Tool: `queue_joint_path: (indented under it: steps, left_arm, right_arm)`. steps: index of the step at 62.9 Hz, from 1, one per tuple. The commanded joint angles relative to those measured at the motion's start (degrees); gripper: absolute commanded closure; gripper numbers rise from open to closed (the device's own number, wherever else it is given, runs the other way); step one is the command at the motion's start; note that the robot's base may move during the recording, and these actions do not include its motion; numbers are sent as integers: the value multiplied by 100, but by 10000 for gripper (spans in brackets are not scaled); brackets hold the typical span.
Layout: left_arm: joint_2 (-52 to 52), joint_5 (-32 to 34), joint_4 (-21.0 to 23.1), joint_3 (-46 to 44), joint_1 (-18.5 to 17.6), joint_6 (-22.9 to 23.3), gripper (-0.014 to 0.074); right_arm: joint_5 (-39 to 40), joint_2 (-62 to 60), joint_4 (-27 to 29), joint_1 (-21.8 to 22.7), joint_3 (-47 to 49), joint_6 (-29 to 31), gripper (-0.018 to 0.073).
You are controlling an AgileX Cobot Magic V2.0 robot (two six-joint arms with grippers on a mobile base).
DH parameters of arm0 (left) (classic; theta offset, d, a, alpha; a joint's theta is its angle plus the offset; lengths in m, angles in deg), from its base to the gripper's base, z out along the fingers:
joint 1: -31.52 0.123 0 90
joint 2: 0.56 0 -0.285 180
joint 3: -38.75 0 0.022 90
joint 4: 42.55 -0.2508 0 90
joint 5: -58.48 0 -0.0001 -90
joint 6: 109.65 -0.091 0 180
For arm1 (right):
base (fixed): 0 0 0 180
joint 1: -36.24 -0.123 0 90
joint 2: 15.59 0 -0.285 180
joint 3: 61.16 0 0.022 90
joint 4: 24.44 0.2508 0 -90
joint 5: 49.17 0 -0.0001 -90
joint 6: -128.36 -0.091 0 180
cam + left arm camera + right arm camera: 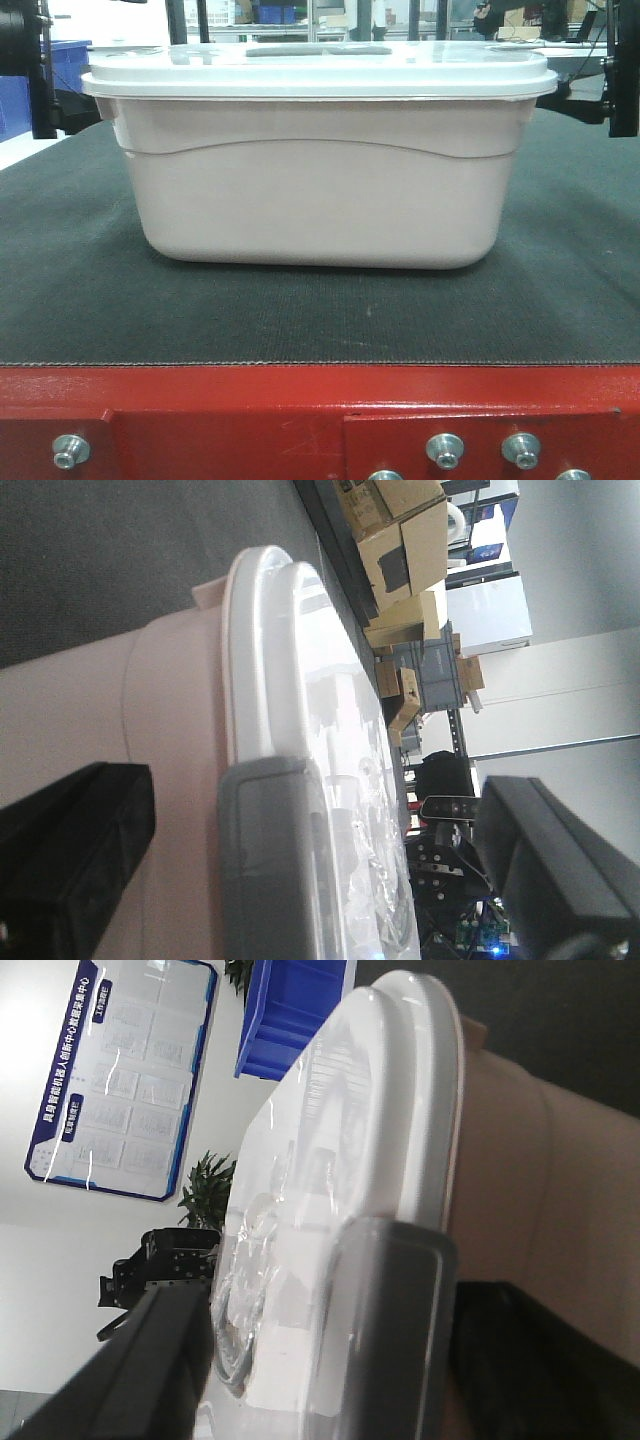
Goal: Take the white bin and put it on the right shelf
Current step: 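Close both grippers on the white lid rim of the pink bin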
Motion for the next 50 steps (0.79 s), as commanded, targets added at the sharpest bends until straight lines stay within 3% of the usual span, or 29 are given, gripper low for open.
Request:
queue_joint_path:
  steps: [1, 12, 28, 36, 50]
  left_arm:
    - [281, -862, 439, -183, -40, -52, 50]
    - [281, -879, 417, -183, -65, -2, 50]
    - [281, -879, 187, -183, -144, 109, 88]
    - [281, -879, 187, -183, -144, 109, 204]
    - [281, -879, 224, -183, -144, 109, 515]
  right_arm:
    - [-438, -233, 393, -3, 188, 94, 118]
    - [-438, -233, 393, -3, 188, 94, 282]
    - [-438, -233, 393, -3, 188, 94, 308]
    - [-438, -233, 393, -3, 188, 94, 308]
    - [-433, -233, 393, -3, 188, 94, 308]
